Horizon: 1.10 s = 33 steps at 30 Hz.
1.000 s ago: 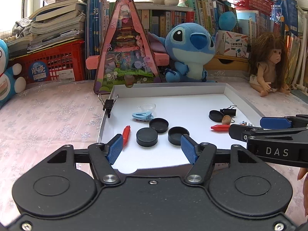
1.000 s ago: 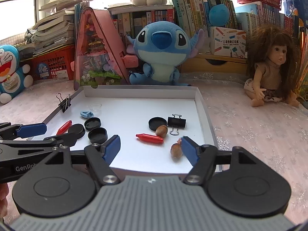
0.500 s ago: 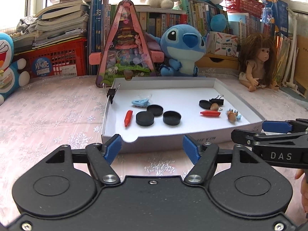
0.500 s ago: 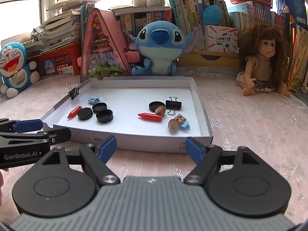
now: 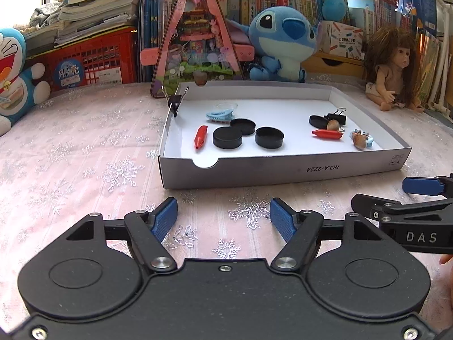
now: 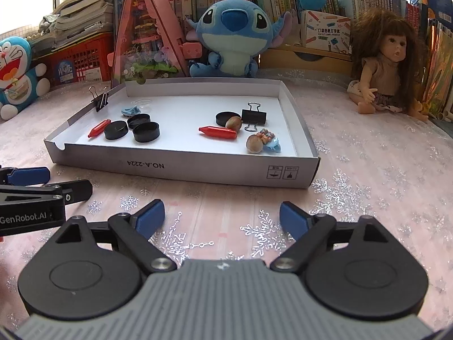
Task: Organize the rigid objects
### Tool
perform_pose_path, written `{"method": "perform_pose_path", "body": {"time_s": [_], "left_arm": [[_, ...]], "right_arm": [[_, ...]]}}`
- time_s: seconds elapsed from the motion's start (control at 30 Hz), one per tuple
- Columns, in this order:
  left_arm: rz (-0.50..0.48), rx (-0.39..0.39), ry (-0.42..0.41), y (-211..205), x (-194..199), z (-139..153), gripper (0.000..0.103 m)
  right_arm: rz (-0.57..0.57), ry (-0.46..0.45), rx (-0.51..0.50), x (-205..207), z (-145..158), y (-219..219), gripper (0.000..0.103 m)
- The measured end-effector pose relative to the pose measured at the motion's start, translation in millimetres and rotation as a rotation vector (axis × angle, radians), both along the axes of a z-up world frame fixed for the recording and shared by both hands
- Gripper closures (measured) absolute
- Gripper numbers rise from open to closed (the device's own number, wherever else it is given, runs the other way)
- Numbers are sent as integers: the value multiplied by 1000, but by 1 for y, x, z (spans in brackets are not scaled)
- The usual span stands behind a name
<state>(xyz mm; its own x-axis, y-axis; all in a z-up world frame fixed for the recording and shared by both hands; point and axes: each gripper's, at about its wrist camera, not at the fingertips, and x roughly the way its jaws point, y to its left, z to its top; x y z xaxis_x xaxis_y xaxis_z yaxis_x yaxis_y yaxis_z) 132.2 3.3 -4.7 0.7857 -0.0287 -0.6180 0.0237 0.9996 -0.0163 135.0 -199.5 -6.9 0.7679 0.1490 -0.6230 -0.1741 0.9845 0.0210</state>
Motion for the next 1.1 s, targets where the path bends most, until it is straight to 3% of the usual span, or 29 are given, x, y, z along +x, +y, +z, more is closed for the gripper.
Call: {"method": "perform_pose_path", "body": {"time_s": [0.2, 0.43, 0.7, 1.1], "left_arm": [[1, 7, 13, -1, 3, -1, 24], [16, 17, 22, -2, 5, -3, 17], [35, 22, 43, -1, 8, -6, 1], [34, 23, 45, -1, 8, -7, 0]], "right_arm": [[-7, 20, 1, 2, -2, 0, 0], [-13, 24, -3, 2, -4, 0, 0], [-12, 25, -1, 2, -4, 0, 0], [-12, 25, -1, 2, -3, -1, 0]]}}
